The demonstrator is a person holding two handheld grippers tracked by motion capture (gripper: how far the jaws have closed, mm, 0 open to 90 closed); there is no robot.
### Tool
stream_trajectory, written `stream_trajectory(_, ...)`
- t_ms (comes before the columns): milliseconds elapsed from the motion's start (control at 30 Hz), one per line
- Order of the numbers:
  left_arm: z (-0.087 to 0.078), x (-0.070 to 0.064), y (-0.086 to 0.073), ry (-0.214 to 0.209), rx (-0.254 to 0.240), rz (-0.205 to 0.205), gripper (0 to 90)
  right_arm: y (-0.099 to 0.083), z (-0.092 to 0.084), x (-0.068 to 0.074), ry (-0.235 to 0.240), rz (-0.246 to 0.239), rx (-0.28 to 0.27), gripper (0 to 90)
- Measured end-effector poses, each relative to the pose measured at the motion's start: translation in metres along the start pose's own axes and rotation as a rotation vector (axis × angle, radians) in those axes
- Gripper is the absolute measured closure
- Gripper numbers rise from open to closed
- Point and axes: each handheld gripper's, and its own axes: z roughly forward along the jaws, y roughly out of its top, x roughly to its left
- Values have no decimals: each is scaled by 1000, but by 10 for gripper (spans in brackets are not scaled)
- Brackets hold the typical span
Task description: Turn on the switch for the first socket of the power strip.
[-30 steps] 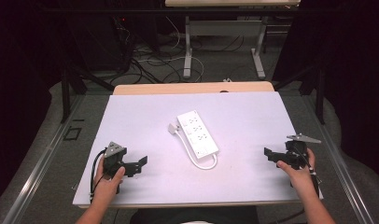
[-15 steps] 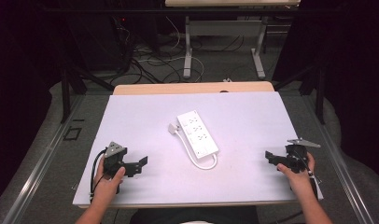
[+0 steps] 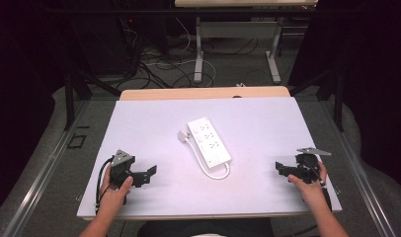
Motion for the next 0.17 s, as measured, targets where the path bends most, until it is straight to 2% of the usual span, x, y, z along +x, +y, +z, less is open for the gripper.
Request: stream_trajectory(167,1,0,0,2,1,0,20,0,-1,0,-12,0,-12,13)
